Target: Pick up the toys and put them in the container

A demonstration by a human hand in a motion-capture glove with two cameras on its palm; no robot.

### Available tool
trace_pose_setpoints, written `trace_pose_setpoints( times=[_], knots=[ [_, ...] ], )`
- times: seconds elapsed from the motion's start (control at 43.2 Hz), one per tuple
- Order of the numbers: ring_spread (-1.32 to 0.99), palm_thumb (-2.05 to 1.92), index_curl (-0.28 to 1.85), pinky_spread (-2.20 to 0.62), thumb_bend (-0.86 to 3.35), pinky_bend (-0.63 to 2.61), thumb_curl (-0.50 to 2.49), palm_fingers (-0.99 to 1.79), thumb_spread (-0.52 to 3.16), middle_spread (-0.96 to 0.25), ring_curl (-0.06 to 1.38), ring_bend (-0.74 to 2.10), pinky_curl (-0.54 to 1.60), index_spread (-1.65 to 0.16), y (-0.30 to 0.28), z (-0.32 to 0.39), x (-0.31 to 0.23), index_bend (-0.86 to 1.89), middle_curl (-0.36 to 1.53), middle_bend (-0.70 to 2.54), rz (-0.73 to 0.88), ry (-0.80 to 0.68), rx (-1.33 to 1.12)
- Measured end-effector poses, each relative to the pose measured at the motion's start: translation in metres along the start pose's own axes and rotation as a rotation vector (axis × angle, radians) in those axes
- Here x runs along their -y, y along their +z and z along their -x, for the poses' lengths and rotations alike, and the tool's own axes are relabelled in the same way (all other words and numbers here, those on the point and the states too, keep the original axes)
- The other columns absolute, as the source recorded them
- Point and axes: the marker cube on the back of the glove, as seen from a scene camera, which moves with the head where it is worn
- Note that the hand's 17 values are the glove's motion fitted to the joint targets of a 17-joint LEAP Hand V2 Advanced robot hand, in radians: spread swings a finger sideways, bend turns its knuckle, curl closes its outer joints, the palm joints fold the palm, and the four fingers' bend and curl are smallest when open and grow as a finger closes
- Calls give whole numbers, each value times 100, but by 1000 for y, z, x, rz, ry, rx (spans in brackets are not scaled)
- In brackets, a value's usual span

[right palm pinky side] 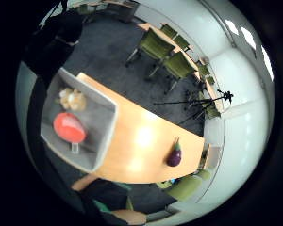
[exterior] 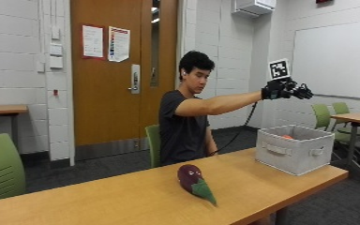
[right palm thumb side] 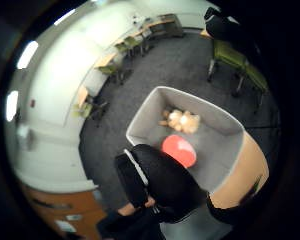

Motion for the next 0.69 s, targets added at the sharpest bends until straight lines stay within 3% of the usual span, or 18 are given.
trace_pose_setpoints(
  times=[0.162,0.486,0.695],
  knots=[
    [-29,-14,92,-20,-11,110,37,-1,103,-17,36,96,41,-40,-17,-65,-50,12,54,62,-16,10,68],
    [-30,-14,75,-18,-10,112,26,3,101,-15,33,91,39,-36,-1,-228,-151,14,50,55,-2,290,-41],
    [-25,-13,66,-17,-10,112,22,6,100,-12,33,98,38,-39,35,-304,-225,14,47,49,90,426,-73]
  ],
)
